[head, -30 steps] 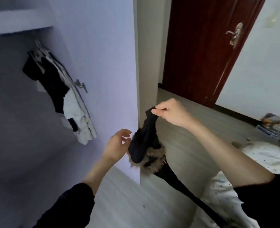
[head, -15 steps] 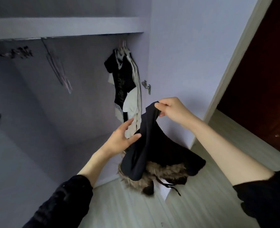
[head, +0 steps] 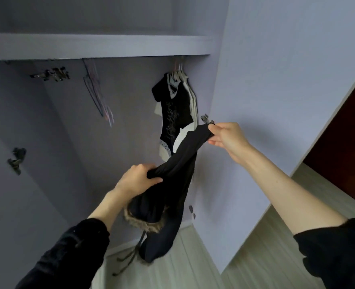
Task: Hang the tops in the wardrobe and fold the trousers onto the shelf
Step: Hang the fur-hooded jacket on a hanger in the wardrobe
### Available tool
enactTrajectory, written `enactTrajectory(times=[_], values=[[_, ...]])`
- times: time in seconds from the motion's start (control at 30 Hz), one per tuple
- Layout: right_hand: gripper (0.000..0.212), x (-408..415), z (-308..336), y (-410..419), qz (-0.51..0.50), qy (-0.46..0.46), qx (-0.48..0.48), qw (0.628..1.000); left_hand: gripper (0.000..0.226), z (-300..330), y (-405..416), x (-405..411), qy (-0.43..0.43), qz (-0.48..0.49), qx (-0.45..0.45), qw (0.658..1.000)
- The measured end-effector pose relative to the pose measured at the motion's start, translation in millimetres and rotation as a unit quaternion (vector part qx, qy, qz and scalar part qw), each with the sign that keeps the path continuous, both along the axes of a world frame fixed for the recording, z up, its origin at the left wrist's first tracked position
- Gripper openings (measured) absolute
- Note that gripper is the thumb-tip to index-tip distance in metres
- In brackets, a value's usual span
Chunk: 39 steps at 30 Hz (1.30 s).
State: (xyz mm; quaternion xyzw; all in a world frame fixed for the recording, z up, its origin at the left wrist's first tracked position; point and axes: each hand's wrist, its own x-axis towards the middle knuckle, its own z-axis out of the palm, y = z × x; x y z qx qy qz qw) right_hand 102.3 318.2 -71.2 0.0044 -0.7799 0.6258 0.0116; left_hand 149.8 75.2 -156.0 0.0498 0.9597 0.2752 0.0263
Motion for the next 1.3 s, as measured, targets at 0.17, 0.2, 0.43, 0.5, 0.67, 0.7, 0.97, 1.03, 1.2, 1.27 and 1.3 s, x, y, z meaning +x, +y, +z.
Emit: enactTrajectory(times=[0.17,0.2,0.43,0.5,0.67,0.7,0.97,1.03,1.2,1.27,1.3], values=[[0.022,-11.2,-6.4,-10.2,-0.011,-0.043,-0.081,0.996,0.017,6.0,-25.0,2.6,-0.031,-0.065,-0.057,0.996],[0.023,-13.2,-6.1,-14.9,0.000,-0.045,-0.084,0.995,0.017,2.5,-28.5,4.8,-0.036,-0.057,-0.060,0.996],[0.039,-31.1,-16.8,-23.6,0.055,0.040,0.209,0.976,0.019,-1.9,-34.9,5.4,-0.037,0.060,0.128,0.989],[0.043,-25.2,-19.3,-22.7,0.114,0.019,0.359,0.926,0.019,8.1,-24.8,4.2,-0.046,0.073,0.169,0.982],[0.051,-4.0,-30.6,-20.7,0.163,-0.044,0.622,0.764,0.016,39.3,10.7,-3.9,-0.014,0.063,0.222,0.973],[0.053,-0.4,-31.9,-21.3,0.201,-0.046,0.578,0.790,0.012,46.0,16.0,-5.5,-0.007,0.060,0.229,0.972],[0.019,22.0,-37.7,-48.1,0.206,0.121,0.337,0.910,0.005,74.9,30.0,-15.3,0.056,0.059,0.240,0.967],[0.021,19.0,-41.0,-46.6,0.162,0.163,0.307,0.924,0.006,75.4,27.0,-15.3,0.065,0.072,0.254,0.962],[0.007,10.6,-32.1,-51.7,0.143,0.231,0.273,0.923,0.011,64.6,16.1,-15.3,0.095,0.138,0.306,0.937],[0.006,4.7,-21.4,-57.4,0.138,0.228,0.289,0.920,0.012,55.0,13.8,-11.9,0.122,0.170,0.287,0.935],[0.005,1.5,-16.6,-61.1,0.136,0.223,0.302,0.917,0.014,49.5,13.0,-9.1,0.137,0.189,0.272,0.934]])
